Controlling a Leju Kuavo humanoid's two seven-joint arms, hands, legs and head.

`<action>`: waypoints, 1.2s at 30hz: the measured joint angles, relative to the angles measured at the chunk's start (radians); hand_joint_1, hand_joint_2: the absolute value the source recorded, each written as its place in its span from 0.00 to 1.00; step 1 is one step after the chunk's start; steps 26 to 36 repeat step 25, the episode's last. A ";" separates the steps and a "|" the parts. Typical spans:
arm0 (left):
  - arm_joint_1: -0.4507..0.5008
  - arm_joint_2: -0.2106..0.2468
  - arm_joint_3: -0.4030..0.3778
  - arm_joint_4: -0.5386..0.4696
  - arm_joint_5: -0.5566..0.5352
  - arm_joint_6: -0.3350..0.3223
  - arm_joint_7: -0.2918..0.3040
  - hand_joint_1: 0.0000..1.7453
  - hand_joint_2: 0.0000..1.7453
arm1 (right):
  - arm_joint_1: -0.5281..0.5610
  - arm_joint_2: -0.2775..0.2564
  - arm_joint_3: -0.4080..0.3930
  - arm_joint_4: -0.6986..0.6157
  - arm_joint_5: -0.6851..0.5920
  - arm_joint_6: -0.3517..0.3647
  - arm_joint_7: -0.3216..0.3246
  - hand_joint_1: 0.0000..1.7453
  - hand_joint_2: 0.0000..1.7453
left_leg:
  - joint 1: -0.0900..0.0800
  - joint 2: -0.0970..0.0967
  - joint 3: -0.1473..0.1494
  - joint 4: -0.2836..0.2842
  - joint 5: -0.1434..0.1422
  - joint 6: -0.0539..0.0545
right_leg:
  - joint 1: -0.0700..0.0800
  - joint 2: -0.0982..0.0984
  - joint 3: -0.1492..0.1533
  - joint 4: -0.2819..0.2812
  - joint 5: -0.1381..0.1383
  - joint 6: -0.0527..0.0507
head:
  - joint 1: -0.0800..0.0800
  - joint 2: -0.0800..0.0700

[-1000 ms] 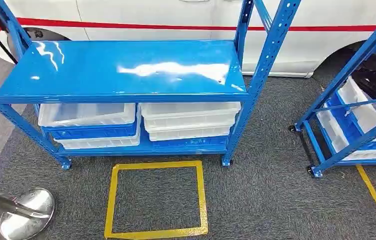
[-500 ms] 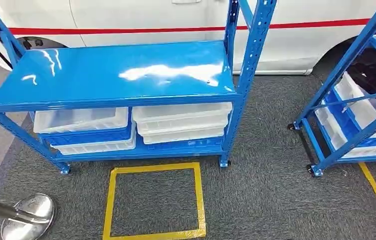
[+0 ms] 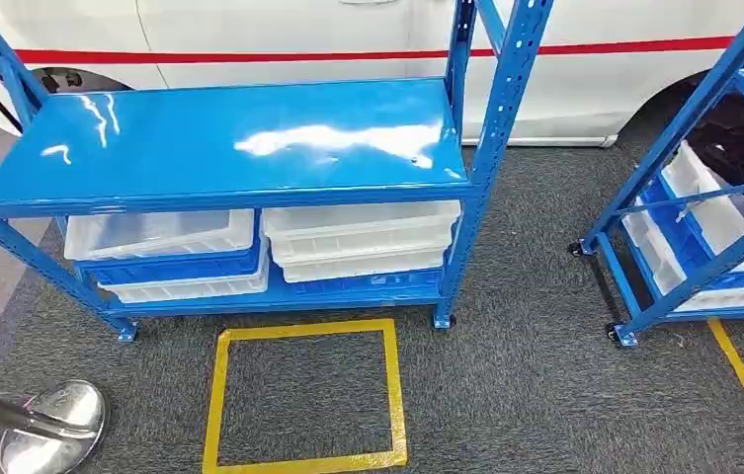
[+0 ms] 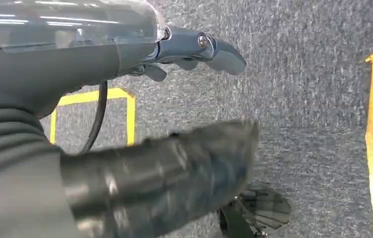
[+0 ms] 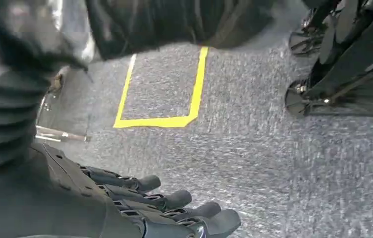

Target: Take the parts from the cabinet and place them on the table.

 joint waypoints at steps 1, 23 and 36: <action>0.005 0.004 -0.019 -0.002 0.024 -0.007 0.002 0.00 0.00 | 0.003 -0.003 0.017 -0.003 -0.015 0.001 -0.002 0.00 0.00 | 0.000 0.000 0.000 0.001 -0.001 0.001 | 0.000 0.000 0.000 0.000 0.000 0.000 | 0.000 0.000; 0.086 0.061 -0.342 -0.037 0.453 -0.122 0.044 0.00 0.00 | 0.050 -0.062 0.300 -0.081 -0.352 0.048 -0.055 0.00 0.00 | -0.001 0.000 -0.001 0.003 -0.003 0.003 | -0.001 0.000 0.000 0.000 0.000 0.000 | 0.000 0.000; 0.087 0.062 -0.355 -0.037 0.456 -0.124 0.044 0.00 0.00 | 0.051 -0.063 0.308 -0.083 -0.354 0.049 -0.055 0.00 0.00 | -0.001 0.000 -0.001 0.004 -0.003 0.003 | -0.001 0.000 0.000 0.000 0.000 0.000 | 0.000 0.000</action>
